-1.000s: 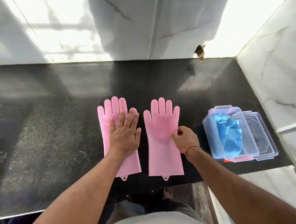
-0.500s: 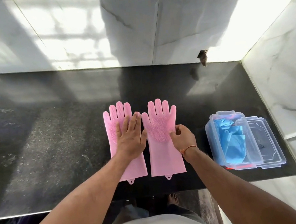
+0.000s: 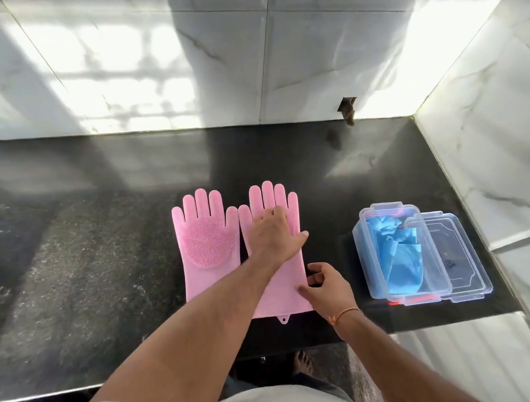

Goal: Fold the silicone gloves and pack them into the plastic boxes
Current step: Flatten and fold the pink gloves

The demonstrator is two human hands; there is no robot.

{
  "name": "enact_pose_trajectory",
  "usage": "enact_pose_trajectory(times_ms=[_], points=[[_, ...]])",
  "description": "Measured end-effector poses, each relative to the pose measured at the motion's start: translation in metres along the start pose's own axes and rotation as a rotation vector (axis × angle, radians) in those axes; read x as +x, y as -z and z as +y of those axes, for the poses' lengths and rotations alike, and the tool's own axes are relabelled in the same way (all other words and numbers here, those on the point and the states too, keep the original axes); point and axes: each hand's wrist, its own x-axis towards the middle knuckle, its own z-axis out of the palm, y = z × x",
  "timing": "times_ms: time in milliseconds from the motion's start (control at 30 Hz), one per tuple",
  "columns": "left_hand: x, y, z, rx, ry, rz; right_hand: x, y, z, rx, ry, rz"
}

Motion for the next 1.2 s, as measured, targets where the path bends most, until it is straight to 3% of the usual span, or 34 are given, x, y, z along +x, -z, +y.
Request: enact_pose_trajectory(times_ms=[133, 333, 467, 600, 767, 933, 1200], points=[[0.001, 0.0, 0.003, 0.018, -0.007, 0.019, -0.014, -0.01, 0.008, 0.138, -0.003, -0.021], [0.002, 0.024, -0.009, -0.256, 0.015, -0.03, -0.031, -0.026, -0.004, 0.133, 0.259, 0.022], [0.007, 0.051, -0.04, -0.549, 0.169, -0.058, -0.041, -0.042, -0.022, -0.005, 0.455, 0.059], [-0.003, 0.068, -0.09, -0.807, 0.32, 0.019, -0.053, -0.061, -0.048, -0.146, 0.666, 0.066], [-0.029, 0.081, -0.156, -0.651, 0.524, 0.166, -0.069, -0.09, -0.071, -0.375, 0.865, -0.016], [-0.045, 0.086, -0.187, -0.479, 0.528, 0.139, -0.077, -0.11, -0.075, -0.518, 0.965, -0.085], [-0.042, 0.086, -0.195, -0.561, 0.516, 0.119, -0.081, -0.121, -0.071, -0.592, 0.99, -0.172]])
